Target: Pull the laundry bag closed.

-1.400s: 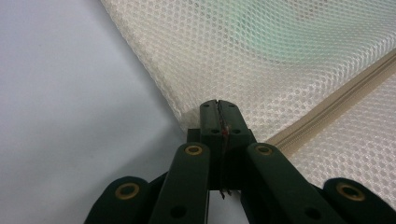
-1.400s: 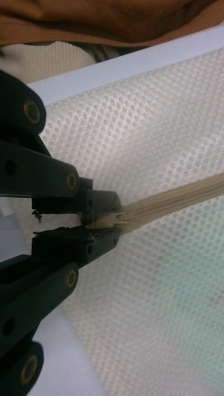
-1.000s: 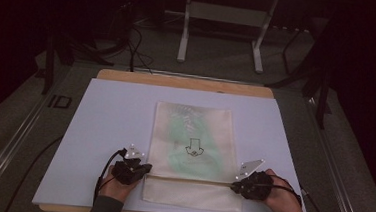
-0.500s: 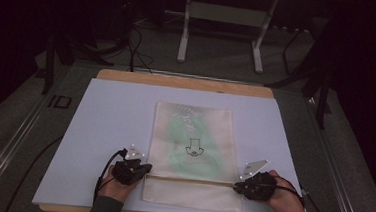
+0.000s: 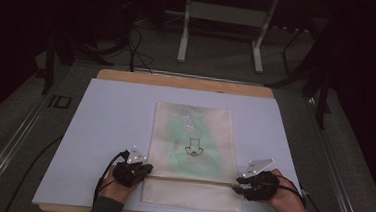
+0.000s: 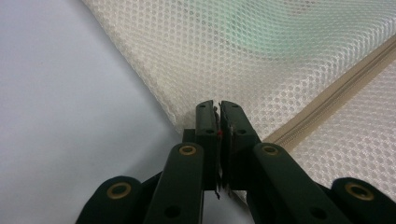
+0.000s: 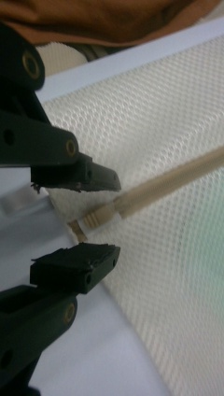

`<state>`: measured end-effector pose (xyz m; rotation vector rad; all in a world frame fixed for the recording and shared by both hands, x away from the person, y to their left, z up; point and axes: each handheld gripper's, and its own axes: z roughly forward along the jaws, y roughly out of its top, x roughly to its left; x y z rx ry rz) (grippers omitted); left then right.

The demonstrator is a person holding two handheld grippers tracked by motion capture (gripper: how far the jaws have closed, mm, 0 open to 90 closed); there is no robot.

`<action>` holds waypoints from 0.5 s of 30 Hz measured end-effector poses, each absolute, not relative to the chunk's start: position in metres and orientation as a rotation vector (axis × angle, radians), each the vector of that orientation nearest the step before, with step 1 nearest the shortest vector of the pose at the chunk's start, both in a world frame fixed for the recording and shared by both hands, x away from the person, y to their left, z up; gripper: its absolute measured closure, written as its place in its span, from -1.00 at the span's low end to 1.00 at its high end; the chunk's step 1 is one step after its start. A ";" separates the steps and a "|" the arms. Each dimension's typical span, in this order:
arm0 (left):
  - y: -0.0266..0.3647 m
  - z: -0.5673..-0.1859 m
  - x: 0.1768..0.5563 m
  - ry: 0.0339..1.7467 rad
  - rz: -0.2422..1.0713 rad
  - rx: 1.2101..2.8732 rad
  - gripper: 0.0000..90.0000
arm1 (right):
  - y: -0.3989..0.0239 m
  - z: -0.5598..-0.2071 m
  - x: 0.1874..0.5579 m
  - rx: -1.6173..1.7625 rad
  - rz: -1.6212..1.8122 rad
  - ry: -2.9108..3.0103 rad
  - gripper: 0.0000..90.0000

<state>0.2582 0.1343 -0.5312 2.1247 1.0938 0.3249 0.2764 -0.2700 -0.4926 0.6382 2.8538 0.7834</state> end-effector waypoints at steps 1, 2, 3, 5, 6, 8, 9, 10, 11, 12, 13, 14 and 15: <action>0.135 -0.530 0.258 1.094 0.339 2.124 0.97 | -0.272 -0.492 0.277 0.668 0.797 2.826 0.32; 0.135 -0.529 0.257 1.094 0.355 2.117 0.97 | -0.272 -0.492 0.277 0.668 0.797 2.826 0.32; 0.136 -0.528 0.256 1.093 0.367 2.112 0.97 | -0.273 -0.491 0.278 0.681 0.803 2.810 0.30; 0.140 -0.525 0.256 1.100 0.397 2.090 0.97 | -0.277 -0.491 0.282 0.733 0.822 2.766 0.25; 0.142 -0.525 0.256 1.107 0.403 2.084 0.97 | -0.279 -0.491 0.283 0.743 0.823 2.756 0.24; 0.144 -0.525 0.256 1.124 0.415 2.076 0.97 | -0.282 -0.492 0.285 0.780 0.827 2.730 0.20; 0.146 -0.525 0.257 1.128 0.425 2.077 0.97 | -0.283 -0.493 0.286 0.790 0.834 2.719 0.17; 0.147 -0.525 0.257 1.134 0.433 2.076 0.97 | -0.285 -0.494 0.287 0.803 0.843 2.707 0.16; 0.148 -0.525 0.257 1.143 0.438 2.071 0.97 | -0.286 -0.494 0.288 0.816 0.852 2.696 0.15; 0.149 -0.525 0.258 1.150 0.441 2.072 0.97 | -0.288 -0.495 0.289 0.825 0.864 2.685 0.15; 0.150 -0.525 0.258 1.155 0.446 2.069 0.97 | -0.289 -0.496 0.289 0.836 0.876 2.672 0.15; 0.151 -0.525 0.259 1.161 0.451 2.069 0.97 | -0.290 -0.497 0.290 0.841 0.886 2.662 0.16; 0.152 -0.525 0.259 1.164 0.461 2.069 0.97 | -0.292 -0.497 0.291 0.849 0.890 2.654 0.16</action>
